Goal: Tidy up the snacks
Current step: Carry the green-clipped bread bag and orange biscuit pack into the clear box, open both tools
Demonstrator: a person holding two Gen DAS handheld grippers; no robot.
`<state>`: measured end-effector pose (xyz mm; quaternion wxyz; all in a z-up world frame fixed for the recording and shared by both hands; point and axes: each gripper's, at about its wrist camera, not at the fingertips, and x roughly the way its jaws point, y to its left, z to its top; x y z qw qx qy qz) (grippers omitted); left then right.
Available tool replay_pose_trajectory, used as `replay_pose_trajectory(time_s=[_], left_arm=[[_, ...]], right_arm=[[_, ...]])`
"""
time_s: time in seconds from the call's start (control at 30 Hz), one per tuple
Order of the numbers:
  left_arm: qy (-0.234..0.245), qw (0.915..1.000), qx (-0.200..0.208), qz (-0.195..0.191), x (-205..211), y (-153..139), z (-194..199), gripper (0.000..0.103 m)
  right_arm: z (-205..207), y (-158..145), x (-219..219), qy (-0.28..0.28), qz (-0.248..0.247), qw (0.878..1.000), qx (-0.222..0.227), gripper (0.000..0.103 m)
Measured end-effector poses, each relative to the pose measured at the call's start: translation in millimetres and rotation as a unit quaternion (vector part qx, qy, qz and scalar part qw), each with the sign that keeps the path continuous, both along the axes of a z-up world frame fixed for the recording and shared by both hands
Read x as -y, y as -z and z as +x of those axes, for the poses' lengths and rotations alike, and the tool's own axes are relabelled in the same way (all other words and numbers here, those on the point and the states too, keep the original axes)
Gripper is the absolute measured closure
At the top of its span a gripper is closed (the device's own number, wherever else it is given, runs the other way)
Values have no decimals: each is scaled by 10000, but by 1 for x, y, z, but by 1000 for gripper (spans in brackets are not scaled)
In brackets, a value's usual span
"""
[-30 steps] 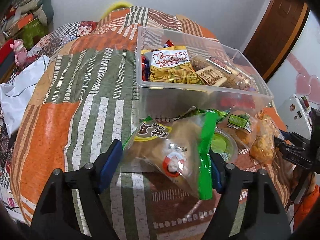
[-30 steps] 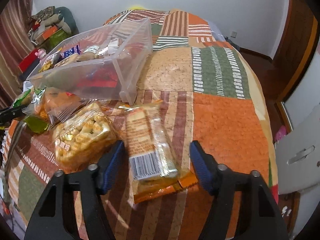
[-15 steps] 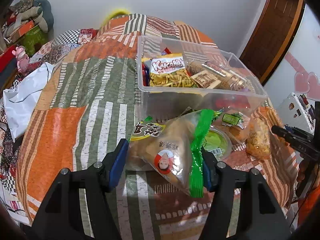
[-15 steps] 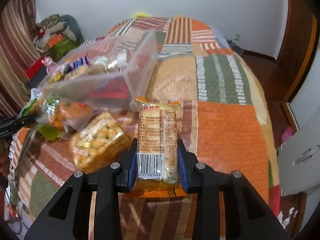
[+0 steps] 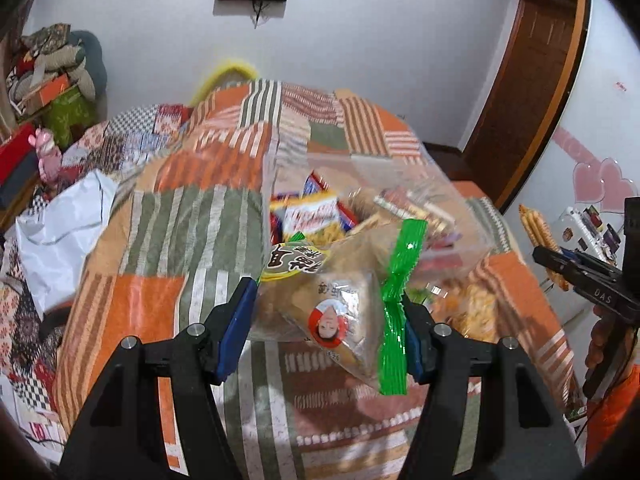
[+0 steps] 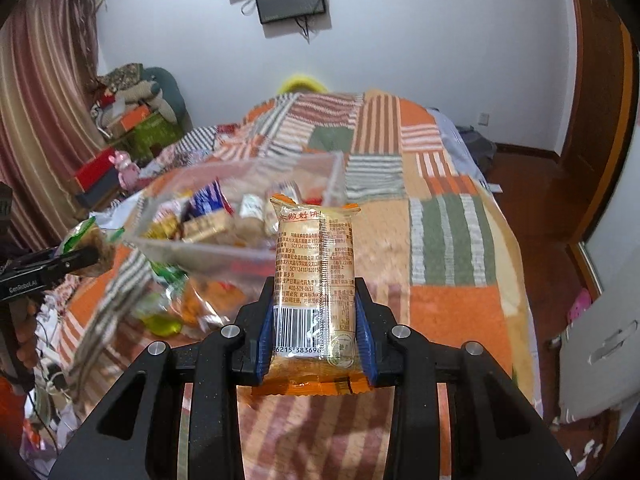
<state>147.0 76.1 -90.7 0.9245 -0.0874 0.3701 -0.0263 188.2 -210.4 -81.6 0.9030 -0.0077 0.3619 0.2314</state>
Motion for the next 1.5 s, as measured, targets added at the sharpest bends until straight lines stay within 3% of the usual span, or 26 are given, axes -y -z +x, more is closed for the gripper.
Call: replay_pose_trajectory(time_s=[0.27,0.53,1.1,1.5], left_arm=[[136,9990,422,-36,14,-30,21,40],[292,9985,468,-58,31,-35,57,40],[242,9994,-144,-184,42,15,138,40],[151,9994,-262,-169,43,33,164,37]], right_arm=[[10,-19,-22,-170,184,9994,259,71],[30,-24,-48,-334,326,9985,294,71],[84,10,-76,-323,81,9993,-195,71],[98,23,-83,-337,-140,9986,-375,71]])
